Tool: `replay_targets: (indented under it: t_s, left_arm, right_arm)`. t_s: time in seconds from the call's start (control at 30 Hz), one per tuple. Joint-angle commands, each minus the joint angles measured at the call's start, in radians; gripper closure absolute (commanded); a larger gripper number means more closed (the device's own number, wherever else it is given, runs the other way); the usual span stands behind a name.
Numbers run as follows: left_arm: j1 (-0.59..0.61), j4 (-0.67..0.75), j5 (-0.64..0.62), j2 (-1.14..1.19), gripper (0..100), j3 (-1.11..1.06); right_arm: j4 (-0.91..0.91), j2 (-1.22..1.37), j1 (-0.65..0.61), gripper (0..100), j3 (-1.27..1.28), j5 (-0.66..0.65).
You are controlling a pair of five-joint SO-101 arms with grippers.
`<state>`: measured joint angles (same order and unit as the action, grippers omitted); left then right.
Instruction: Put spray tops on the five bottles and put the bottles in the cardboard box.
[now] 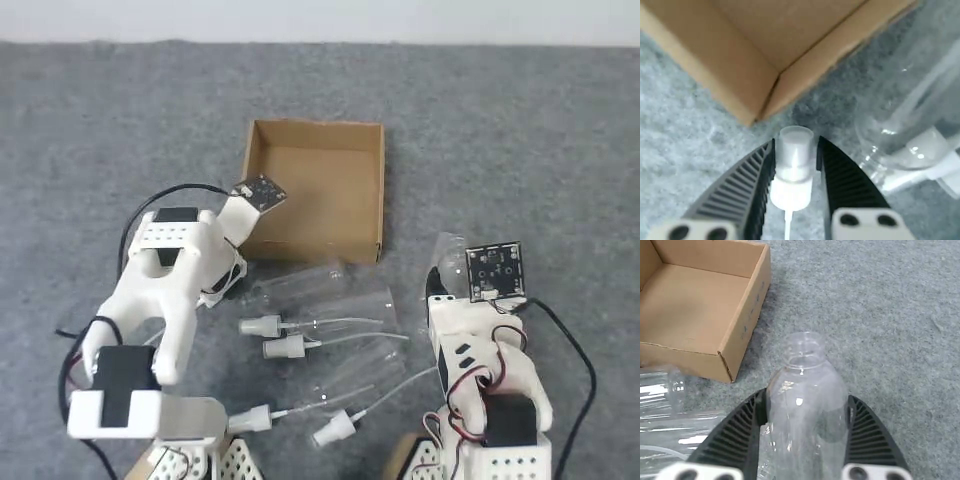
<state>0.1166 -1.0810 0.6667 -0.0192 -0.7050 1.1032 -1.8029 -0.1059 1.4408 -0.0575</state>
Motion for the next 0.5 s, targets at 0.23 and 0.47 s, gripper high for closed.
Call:
replay_targets:
  t_s: [0.23, 0.47]
  left_arm:
    - [0.003, 0.021, -0.008, 0.017, 89, -0.012]
    - [0.005, -0.057, -0.008, 0.087, 99, 0.079]
  right_arm:
    - [-0.025, -0.008, 0.016, 89.0, -0.009, 0.000]
    - [-0.025, -0.008, 0.016, 89.0, -0.009, 0.000]
